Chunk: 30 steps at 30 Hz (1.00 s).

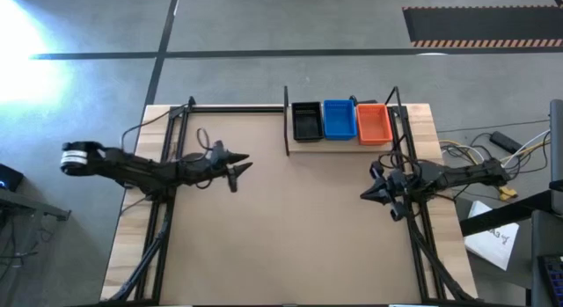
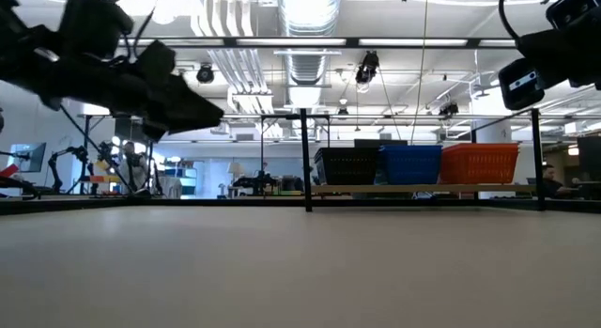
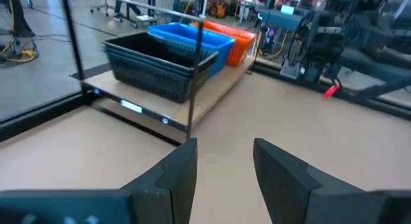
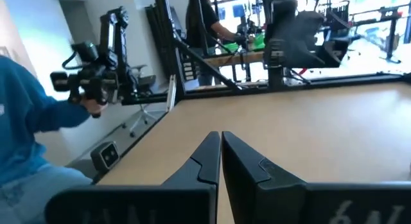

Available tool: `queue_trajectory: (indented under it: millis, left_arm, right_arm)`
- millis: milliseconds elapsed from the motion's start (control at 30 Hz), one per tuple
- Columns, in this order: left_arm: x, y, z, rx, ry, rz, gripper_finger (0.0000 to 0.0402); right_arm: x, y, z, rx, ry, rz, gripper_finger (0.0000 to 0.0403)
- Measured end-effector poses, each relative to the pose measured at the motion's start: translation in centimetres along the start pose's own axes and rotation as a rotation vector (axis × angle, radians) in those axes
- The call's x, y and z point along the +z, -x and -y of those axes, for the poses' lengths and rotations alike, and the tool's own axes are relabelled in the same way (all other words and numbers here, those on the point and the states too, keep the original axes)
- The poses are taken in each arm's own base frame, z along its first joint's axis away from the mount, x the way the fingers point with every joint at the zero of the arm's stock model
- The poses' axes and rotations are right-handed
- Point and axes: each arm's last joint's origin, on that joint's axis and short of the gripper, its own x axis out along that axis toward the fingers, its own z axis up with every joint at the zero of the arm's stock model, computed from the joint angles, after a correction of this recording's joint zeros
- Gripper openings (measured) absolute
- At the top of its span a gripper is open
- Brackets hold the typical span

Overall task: Stack baskets on shelf by color
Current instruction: Return to Home Position

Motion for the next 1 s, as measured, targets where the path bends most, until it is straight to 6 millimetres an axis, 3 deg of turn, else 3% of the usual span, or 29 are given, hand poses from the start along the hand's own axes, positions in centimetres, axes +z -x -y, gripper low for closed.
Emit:
queue_trajectory:
  millis: [167,400,533,1000]
  left_arm:
    - [-1.0,3.2,-1.7,-0.036,0.098,0.070,0.0118]
    - [0.0,5.1,-2.8,-0.122,0.095,0.124,0.0011]
    - [0.6,6.0,-3.4,-0.155,0.039,0.158,0.0004]
    - [-0.2,8.9,-3.9,-0.066,-0.025,0.146,0.0000]
  right_arm:
    - [0.0,0.0,0.0,0.002,0.038,-0.002,0.0009]
    - [-0.2,-0.1,0.0,-0.001,0.053,-0.016,0.0009]
    - [-0.2,-0.1,0.0,0.000,0.027,-0.018,0.0009]
    - [-0.2,-0.1,0.0,-0.007,0.000,-0.021,0.0009]
